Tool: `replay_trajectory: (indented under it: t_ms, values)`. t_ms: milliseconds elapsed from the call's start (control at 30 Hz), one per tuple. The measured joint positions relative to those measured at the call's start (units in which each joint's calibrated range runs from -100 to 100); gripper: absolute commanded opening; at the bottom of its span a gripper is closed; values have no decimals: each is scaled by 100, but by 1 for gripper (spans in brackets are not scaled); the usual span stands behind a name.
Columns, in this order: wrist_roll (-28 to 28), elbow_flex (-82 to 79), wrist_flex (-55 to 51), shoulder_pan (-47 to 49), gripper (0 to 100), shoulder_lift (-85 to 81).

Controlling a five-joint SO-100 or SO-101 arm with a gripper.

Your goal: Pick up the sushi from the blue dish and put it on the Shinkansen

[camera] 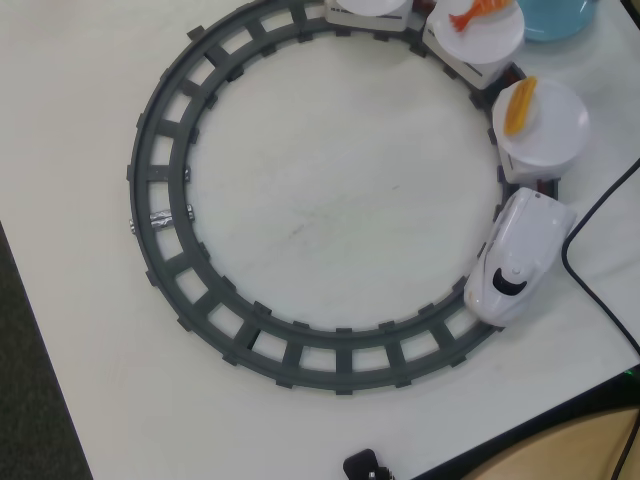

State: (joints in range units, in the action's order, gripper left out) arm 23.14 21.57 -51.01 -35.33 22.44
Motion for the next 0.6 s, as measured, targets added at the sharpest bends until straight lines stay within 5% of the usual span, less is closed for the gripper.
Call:
replay_trajectory:
  t_ms: [233, 600]
  values:
    - [-256, -594, 665, 158, 2, -34]
    - [-293, -1918, 35, 252, 2, -1642]
